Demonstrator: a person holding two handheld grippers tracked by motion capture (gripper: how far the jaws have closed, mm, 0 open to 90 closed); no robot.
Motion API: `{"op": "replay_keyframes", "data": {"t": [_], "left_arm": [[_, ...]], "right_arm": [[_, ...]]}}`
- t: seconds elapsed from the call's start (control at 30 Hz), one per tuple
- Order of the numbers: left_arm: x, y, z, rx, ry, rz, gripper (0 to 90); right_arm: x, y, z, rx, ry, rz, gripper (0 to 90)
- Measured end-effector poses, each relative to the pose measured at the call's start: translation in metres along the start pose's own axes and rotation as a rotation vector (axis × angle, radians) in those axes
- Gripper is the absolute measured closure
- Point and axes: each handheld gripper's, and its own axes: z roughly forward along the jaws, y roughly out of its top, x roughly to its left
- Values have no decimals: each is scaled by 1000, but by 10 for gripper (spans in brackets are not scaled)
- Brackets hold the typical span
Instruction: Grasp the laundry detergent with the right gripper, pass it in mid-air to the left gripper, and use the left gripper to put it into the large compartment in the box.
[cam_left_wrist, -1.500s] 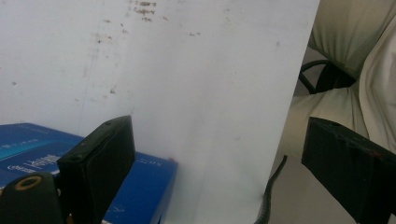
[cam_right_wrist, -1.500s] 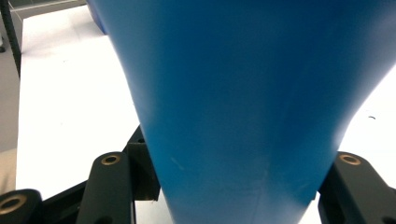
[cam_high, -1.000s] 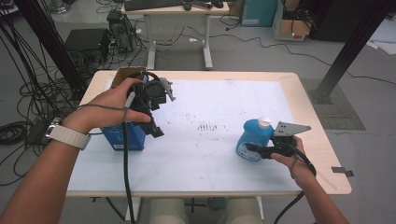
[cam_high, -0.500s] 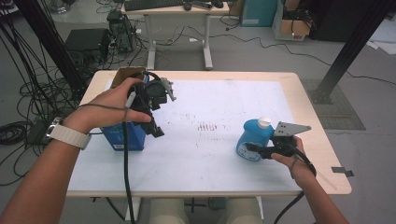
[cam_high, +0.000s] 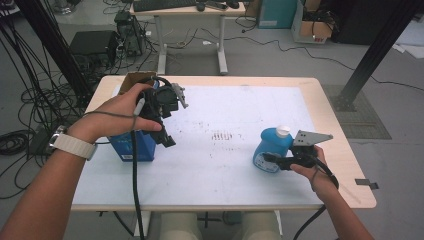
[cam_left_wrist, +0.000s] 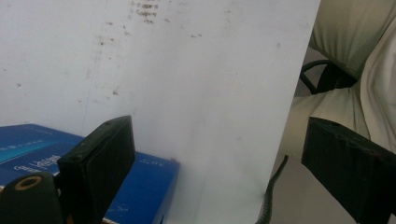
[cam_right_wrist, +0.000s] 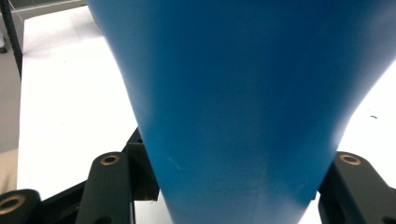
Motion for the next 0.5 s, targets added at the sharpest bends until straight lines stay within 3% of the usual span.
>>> {"op": "replay_keyframes", "data": {"t": [0.5], "left_arm": [[1, -1, 0, 1, -2, -3, 101]], "right_arm": [[0, 0, 0, -3, -1, 1, 422]]}}
